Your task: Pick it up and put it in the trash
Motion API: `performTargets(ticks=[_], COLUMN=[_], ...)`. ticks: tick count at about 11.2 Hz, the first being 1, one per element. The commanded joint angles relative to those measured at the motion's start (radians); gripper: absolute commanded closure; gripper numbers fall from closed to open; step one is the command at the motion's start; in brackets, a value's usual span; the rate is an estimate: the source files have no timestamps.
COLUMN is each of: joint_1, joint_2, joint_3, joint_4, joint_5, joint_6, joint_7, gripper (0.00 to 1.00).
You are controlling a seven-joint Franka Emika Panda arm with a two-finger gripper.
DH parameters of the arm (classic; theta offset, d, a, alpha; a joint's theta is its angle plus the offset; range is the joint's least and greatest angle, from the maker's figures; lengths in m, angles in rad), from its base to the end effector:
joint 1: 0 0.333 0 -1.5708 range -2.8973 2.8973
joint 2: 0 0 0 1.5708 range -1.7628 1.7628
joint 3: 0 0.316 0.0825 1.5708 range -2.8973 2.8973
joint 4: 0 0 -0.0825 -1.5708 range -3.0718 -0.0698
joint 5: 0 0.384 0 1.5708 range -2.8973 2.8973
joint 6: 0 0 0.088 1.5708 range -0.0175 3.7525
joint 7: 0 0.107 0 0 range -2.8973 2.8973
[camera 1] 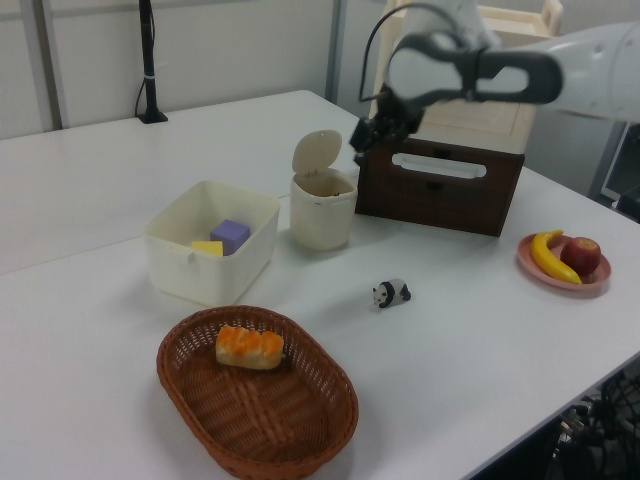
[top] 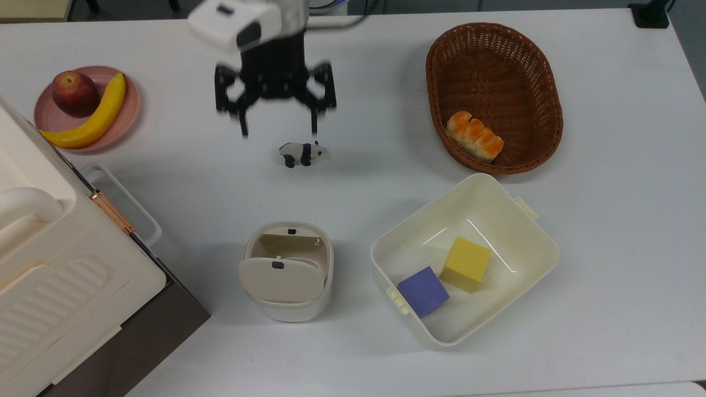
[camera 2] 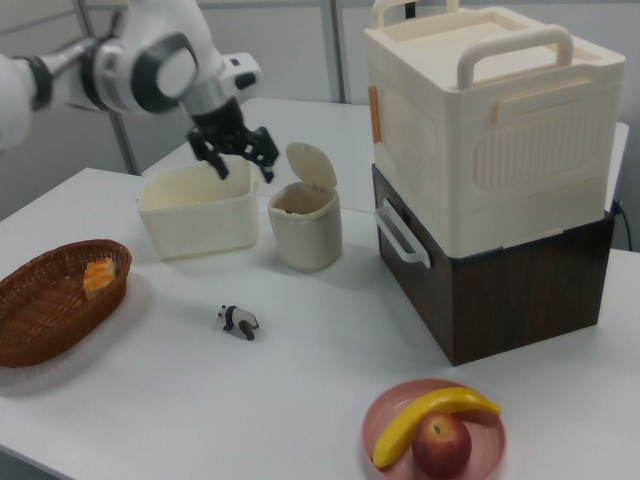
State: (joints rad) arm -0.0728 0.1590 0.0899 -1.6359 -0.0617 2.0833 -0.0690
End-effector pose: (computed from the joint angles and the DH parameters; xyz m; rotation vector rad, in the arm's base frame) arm 0.6389 0.0040 0.5499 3.0543 0.1610 0.4433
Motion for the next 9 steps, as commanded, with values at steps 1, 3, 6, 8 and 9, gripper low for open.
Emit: performTargets(ticks=[1,3,6,8,9], joint_1=[0.047,0.048,0.062,0.062,0.061], joint_2=[-0.168,-0.213,-0.233,-0.240,-0.242], joint_3=[-0.012,-0.025,-0.096,-0.096,-0.096], joint_4=[-0.071,-0.074,-0.067,-0.067,-0.067], joint_5=[0.000,0.000,0.002,0.031,0.037], joint_6=[-0.317,-0.423,-0.436,-0.460,-0.460], joint_7=[0.101,0.108,0.060,0.063,0.061], gripper=[0.00,0.00,0.00,0.00,0.00])
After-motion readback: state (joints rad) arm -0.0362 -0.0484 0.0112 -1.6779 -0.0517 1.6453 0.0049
